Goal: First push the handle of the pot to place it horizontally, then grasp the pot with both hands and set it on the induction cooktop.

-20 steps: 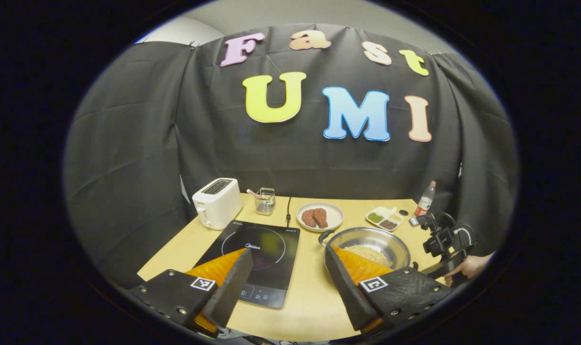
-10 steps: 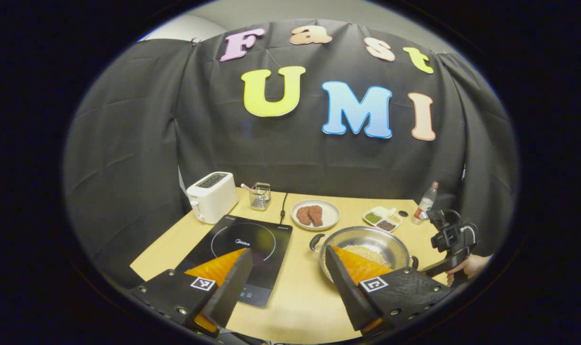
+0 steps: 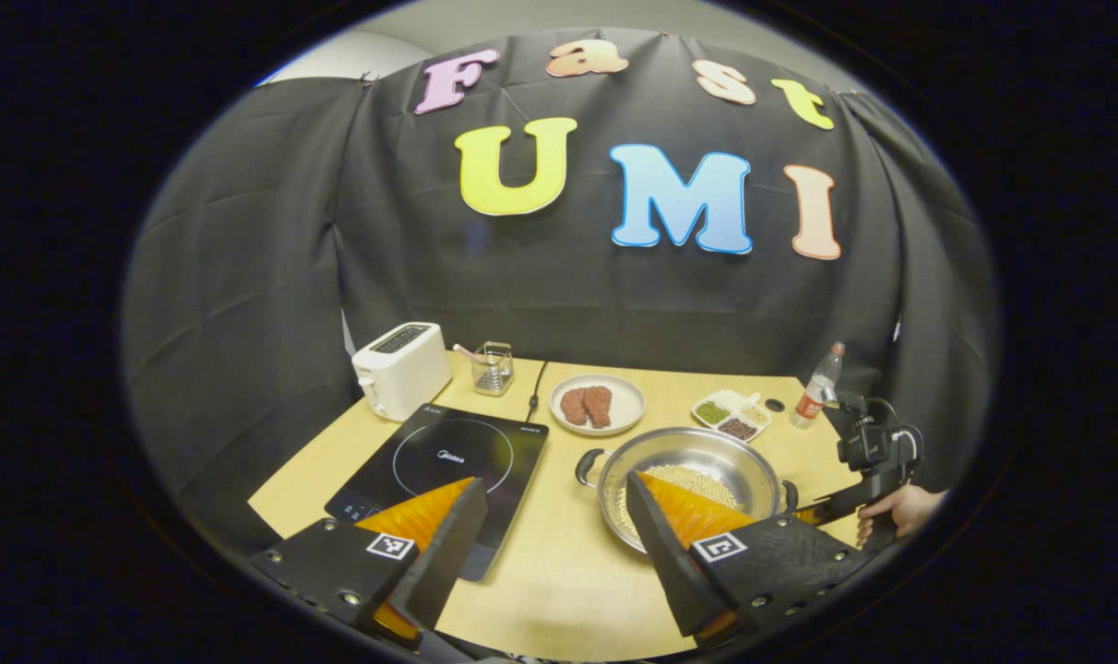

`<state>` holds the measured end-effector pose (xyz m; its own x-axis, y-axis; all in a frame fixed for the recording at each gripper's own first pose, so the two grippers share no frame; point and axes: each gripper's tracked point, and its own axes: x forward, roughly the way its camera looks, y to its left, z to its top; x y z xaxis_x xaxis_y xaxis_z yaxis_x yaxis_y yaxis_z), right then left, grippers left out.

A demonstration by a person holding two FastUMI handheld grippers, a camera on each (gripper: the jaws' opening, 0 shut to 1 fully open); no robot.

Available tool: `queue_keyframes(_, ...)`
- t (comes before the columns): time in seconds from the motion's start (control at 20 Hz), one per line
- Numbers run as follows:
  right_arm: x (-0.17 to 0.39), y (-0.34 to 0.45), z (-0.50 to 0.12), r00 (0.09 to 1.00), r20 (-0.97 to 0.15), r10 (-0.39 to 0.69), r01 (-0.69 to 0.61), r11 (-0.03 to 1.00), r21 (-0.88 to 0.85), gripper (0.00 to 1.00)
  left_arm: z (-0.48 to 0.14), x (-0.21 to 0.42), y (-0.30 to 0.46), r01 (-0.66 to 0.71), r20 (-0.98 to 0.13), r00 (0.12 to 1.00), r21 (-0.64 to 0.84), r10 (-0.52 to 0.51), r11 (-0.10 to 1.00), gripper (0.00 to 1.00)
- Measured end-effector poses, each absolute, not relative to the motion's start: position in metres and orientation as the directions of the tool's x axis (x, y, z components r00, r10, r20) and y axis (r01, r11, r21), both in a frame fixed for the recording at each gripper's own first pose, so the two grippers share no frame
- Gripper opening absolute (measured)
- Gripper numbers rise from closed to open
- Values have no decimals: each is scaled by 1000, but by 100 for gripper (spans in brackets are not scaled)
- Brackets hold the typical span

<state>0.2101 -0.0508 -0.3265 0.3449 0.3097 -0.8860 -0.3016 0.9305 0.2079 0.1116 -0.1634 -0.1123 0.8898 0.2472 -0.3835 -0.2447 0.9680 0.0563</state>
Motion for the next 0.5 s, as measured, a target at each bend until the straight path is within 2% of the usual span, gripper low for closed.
queue_keyframes(0.5, 242, -49, -326, 387, -854, 347, -206, 936, 287, 2, -111, 114, -181, -268, -396, 880, 38, 261, 963, 93)
